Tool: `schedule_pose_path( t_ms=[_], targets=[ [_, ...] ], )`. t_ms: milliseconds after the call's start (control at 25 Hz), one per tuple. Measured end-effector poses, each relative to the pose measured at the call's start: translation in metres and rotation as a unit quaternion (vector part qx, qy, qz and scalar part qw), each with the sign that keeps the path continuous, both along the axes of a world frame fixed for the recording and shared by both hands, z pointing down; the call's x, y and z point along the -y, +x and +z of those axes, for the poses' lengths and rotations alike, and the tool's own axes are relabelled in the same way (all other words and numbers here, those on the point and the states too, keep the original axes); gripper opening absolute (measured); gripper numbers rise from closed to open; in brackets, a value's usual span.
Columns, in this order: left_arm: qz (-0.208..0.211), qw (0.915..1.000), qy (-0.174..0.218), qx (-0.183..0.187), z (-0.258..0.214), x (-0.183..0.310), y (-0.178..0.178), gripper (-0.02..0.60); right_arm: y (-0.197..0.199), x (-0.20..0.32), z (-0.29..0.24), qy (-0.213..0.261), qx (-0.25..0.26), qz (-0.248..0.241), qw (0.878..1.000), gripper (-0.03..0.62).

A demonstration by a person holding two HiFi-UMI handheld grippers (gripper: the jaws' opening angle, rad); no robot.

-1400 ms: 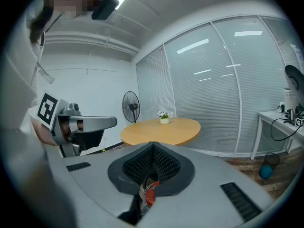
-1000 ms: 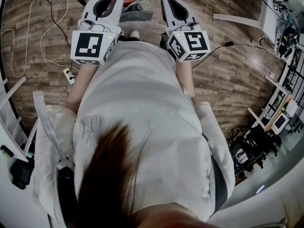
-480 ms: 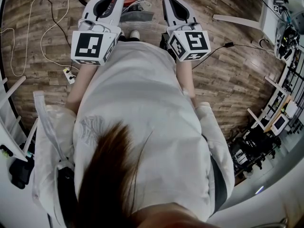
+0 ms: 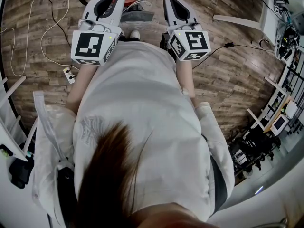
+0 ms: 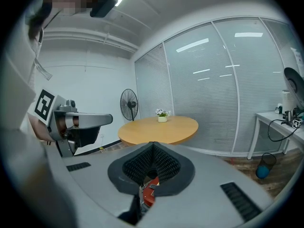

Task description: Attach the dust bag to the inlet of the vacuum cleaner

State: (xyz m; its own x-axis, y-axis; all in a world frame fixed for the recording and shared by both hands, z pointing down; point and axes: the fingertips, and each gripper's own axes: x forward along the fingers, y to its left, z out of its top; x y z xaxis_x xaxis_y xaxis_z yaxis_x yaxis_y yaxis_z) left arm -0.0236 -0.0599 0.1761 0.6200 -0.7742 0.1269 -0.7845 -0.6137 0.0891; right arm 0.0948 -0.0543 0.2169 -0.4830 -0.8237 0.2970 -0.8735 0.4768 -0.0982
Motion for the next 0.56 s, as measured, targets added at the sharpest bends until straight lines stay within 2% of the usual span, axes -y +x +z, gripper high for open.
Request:
schedule_pose_path(
  t_ms=[560],
  targets=[
    [0.004, 1.0000, -0.002, 0.002, 0.001, -0.003, 0.004, 0.017, 0.014, -0.001, 0.003, -0.003, -0.001, 0.013, 1.000, 0.002]
  ],
)
